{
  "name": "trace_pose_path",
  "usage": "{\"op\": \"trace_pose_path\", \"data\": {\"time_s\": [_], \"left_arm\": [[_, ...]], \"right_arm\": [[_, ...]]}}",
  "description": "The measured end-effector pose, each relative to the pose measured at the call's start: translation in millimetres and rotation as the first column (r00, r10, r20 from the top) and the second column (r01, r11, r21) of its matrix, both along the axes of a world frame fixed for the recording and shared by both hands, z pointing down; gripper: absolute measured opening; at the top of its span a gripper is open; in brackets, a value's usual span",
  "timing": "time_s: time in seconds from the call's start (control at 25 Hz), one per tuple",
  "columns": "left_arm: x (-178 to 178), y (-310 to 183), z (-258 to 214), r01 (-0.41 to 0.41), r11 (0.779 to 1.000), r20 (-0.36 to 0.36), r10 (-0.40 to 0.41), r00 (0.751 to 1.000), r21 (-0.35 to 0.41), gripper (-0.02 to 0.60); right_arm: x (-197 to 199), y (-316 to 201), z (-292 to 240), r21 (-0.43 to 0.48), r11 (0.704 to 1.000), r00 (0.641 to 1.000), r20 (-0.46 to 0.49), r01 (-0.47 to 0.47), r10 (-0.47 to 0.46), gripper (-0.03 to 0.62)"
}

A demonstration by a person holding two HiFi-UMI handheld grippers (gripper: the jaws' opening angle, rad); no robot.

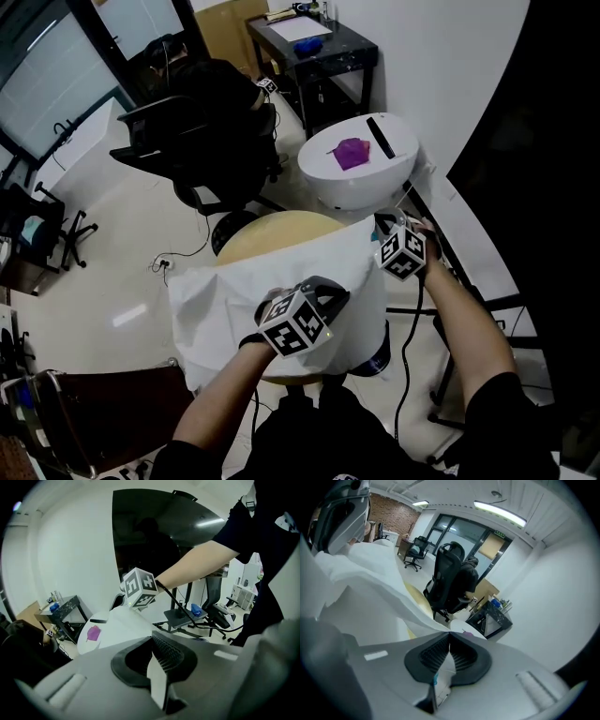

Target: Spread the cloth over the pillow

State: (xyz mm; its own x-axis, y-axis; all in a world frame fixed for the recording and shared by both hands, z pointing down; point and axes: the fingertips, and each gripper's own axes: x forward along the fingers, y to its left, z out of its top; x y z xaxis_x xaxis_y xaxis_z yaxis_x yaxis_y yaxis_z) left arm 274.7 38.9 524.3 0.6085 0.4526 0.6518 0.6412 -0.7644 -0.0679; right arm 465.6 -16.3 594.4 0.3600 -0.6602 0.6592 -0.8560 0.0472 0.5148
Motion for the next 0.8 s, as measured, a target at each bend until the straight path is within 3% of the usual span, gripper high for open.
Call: {"op": "trace_pose_path", "data": {"time_s": [0.36,0.52,0.64,0.8], "left_arm": [[8.4,-7.6,52.8,0.036,0.999,0.109,-0.036,0.993,0.002,0.000],[8.4,-11.0,54.4,0.044,0.999,0.112,-0.042,0.993,-0.008,0.000],[8.0,-14.7,52.6,0.054,0.998,0.108,-0.051,0.993,-0.020,0.000],[5.5,-21.7,48.2,0.064,0.998,0.094,-0.063,0.994,-0.015,0.000]], "right_arm": [[-6.3,3.2,90.0,-0.132,0.991,0.987,0.159,-0.002,0.023,0.012],[-6.0,6.0,93.6,-0.100,0.994,0.977,0.207,-0.031,0.052,0.040],[-3.9,12.0,84.3,-0.069,0.997,0.970,0.236,-0.042,0.057,0.117],[-2.3,29.1,54.3,-0.005,0.998,0.967,0.248,-0.055,0.055,0.130]]}}
